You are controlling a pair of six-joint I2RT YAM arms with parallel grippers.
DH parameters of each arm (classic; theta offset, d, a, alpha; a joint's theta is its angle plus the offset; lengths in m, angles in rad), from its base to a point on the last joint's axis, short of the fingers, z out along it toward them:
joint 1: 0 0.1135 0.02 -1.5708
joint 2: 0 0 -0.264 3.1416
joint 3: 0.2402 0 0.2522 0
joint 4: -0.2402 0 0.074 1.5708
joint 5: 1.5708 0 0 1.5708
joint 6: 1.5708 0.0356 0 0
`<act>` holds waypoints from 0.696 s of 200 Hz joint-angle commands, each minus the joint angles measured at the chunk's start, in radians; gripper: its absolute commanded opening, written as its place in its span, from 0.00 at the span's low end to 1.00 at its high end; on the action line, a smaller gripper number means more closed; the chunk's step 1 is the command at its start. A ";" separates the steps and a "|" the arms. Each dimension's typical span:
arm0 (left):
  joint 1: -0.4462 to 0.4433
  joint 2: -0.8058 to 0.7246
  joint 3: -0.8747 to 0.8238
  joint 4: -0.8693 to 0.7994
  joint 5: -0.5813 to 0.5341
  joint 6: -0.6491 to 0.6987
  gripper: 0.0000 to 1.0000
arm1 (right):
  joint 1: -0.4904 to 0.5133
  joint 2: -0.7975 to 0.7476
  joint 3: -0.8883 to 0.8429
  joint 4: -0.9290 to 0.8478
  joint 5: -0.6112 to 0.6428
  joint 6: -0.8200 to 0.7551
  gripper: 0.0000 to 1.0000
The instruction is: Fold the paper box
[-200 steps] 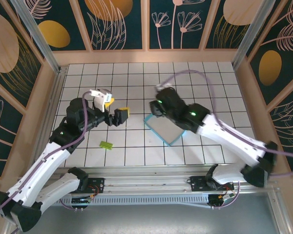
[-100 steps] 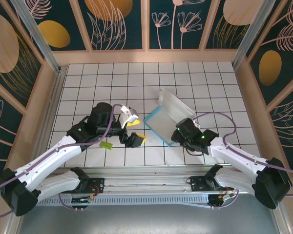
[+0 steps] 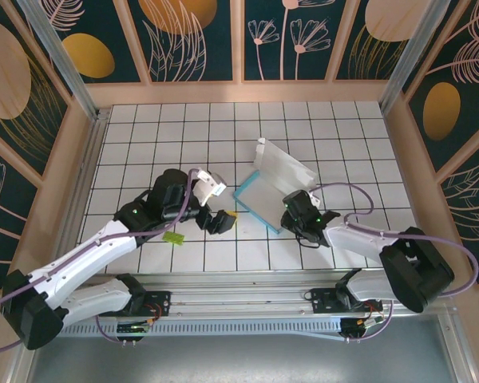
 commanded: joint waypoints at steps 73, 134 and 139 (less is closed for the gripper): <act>0.075 0.104 0.043 0.137 -0.475 -0.345 0.99 | -0.187 0.403 0.444 0.102 -0.101 -0.691 0.08; 0.245 0.180 0.083 0.162 -0.337 -0.378 0.99 | -0.190 0.531 0.509 0.144 -0.163 -0.664 0.23; 0.255 0.194 0.091 0.159 -0.328 -0.380 0.99 | -0.190 0.524 0.516 0.135 -0.163 -0.664 0.26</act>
